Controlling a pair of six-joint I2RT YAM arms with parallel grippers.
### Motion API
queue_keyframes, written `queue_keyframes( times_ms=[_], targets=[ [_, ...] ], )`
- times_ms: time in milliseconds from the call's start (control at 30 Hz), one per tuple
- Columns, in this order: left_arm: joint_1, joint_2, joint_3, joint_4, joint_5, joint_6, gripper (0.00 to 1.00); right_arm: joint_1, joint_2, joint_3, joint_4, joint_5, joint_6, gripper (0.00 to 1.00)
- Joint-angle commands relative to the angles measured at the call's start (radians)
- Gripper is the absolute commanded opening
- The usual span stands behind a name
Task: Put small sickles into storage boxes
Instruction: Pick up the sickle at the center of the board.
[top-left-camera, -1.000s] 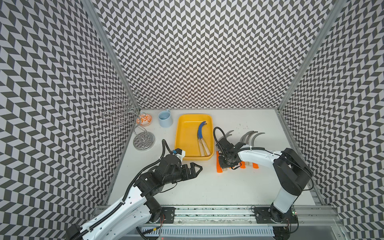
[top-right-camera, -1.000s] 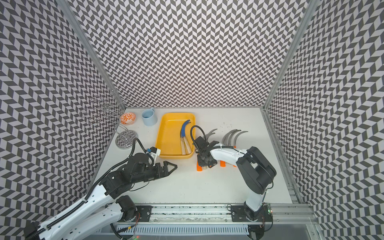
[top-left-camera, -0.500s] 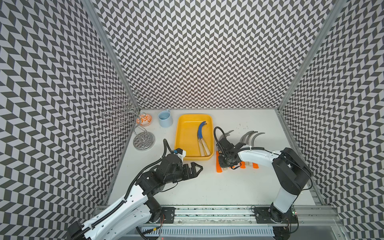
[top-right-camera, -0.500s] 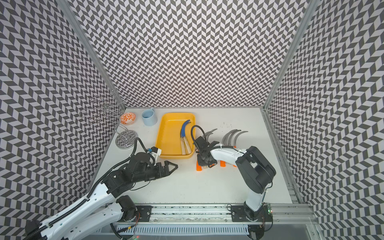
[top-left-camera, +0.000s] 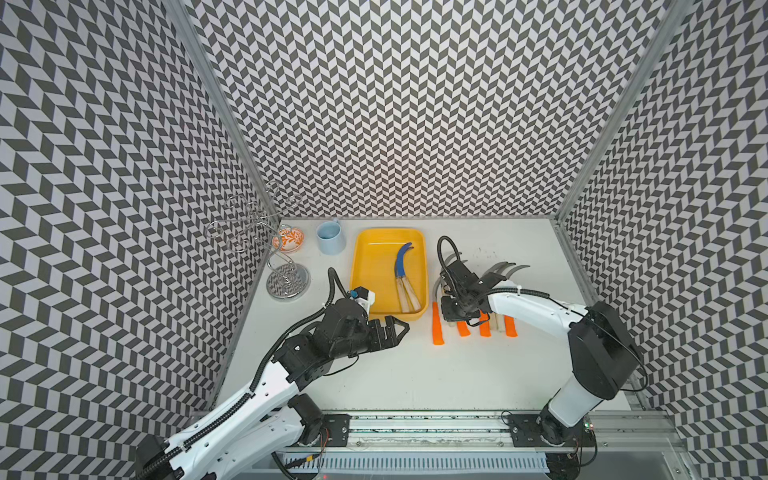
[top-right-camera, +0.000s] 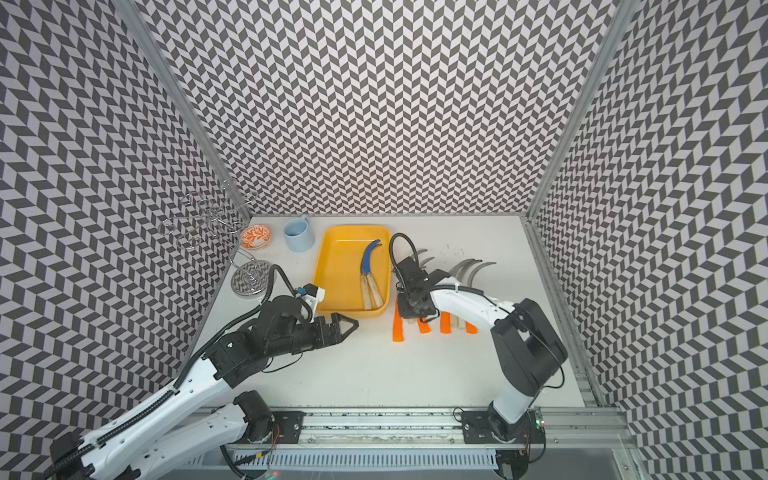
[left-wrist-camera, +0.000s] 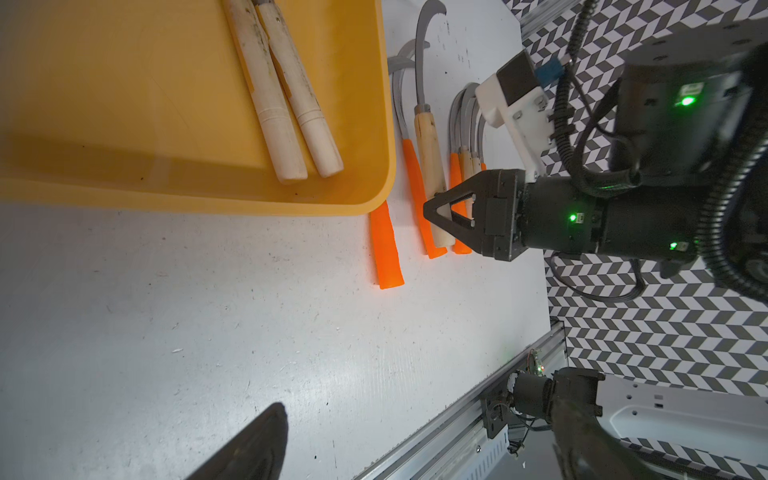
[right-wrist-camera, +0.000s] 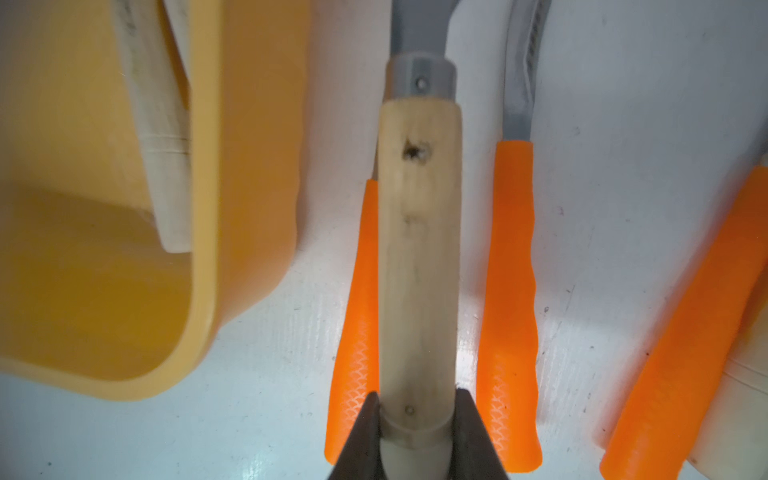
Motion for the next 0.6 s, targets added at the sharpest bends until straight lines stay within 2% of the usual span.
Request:
queue_keyframes(
  times_ms=[0, 333, 567],
  targets=[
    [-0.001, 0.014, 0.053, 0.009, -0.023, 0.027, 1.00, -0.002, -0.043, 0.049, -0.037, 0.011, -0.010, 0.06],
    [0.031, 0.095, 0.184, -0.022, 0.000, 0.059, 1.00, 0.008, -0.019, 0.209, -0.097, 0.015, -0.045, 0.06],
    [0.127, 0.136, 0.251, -0.022, 0.058, 0.094, 1.00, 0.022, 0.064, 0.381, -0.134, 0.017, -0.071, 0.04]
  ],
)
